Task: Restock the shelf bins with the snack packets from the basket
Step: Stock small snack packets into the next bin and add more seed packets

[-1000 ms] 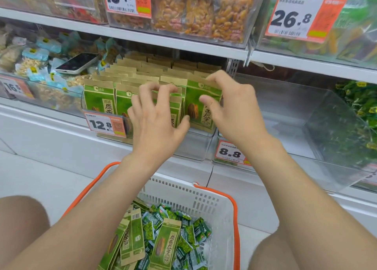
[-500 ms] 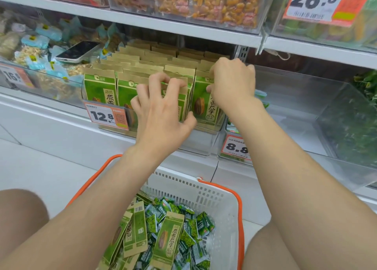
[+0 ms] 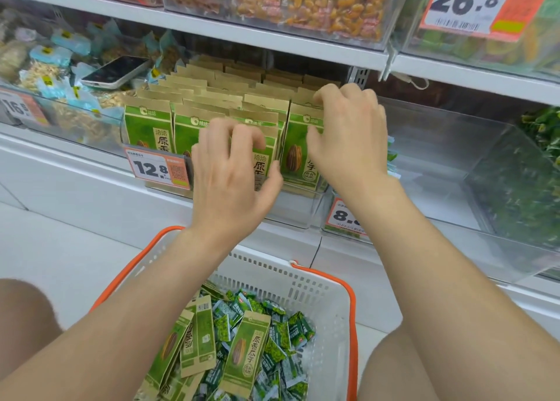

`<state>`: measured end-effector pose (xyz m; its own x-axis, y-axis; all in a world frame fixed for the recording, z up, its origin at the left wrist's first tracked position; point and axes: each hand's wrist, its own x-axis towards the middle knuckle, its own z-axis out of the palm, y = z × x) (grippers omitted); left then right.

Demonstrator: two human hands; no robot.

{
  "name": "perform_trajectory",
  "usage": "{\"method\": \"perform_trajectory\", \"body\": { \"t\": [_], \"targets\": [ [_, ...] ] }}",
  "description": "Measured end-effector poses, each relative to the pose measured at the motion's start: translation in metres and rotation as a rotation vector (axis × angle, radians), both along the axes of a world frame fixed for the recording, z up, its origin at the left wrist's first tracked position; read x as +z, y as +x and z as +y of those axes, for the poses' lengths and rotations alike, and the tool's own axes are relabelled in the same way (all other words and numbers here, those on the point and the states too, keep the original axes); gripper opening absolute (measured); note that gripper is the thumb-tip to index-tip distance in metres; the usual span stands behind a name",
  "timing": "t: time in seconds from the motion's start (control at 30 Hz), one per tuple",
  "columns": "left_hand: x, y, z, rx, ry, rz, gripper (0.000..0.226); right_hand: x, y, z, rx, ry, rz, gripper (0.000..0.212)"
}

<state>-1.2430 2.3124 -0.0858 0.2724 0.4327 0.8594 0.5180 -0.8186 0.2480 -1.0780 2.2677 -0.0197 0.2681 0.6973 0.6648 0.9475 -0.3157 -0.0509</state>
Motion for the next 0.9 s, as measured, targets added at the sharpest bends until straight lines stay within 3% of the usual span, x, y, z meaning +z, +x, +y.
{"method": "perform_trajectory", "body": {
  "t": [0.03,0.1,0.2,0.27,0.33,0.37,0.43,0.53,0.6,0.67,0.73,0.9],
  "targets": [
    [-0.005,-0.002,-0.001,-0.058,0.020,-0.009,0.017,0.000,-0.006,-0.007,0.060,0.043,0.011,0.027],
    [-0.019,-0.007,-0.005,-0.115,0.008,0.020,0.025,0.000,-0.024,-0.023,0.194,0.053,0.070,0.020],
    [-0.053,-0.013,-0.006,-0.148,-0.099,0.204,0.040,-0.003,-0.050,-0.046,0.272,-0.178,0.121,0.018],
    [-0.079,-0.014,-0.009,-0.178,-0.191,0.423,0.047,-0.013,-0.061,-0.057,0.278,-0.449,0.103,0.016],
    [-0.102,-0.015,-0.013,-0.174,-0.373,0.768,0.046,-0.029,-0.066,-0.063,0.288,-0.727,0.094,0.012],
    [-0.114,-0.014,-0.016,-0.172,-0.481,0.948,0.041,-0.039,-0.068,-0.066,0.294,-0.852,0.084,0.022],
    [-0.140,-0.014,-0.023,-0.223,-0.647,1.200,0.032,-0.060,-0.068,-0.073,0.295,-1.067,0.066,0.034],
    [-0.181,-0.014,-0.030,-0.264,-0.753,1.528,0.029,-0.086,-0.069,-0.082,0.293,-1.282,0.081,0.031],
    [-0.204,-0.018,-0.037,-0.278,-0.740,1.699,0.035,-0.094,-0.069,-0.084,0.302,-1.322,0.087,0.029],
    [-0.219,-0.020,-0.047,-0.349,-0.702,1.839,0.069,-0.097,-0.069,-0.083,0.327,-1.308,0.115,0.029],
    [-0.225,-0.019,-0.060,-0.417,-0.571,1.929,0.084,-0.100,-0.068,-0.081,0.343,-1.280,0.120,0.027],
    [-0.240,-0.014,-0.063,-0.474,-0.294,2.008,0.073,-0.104,-0.063,-0.078,0.327,-1.276,0.119,0.014]
  ]
}}
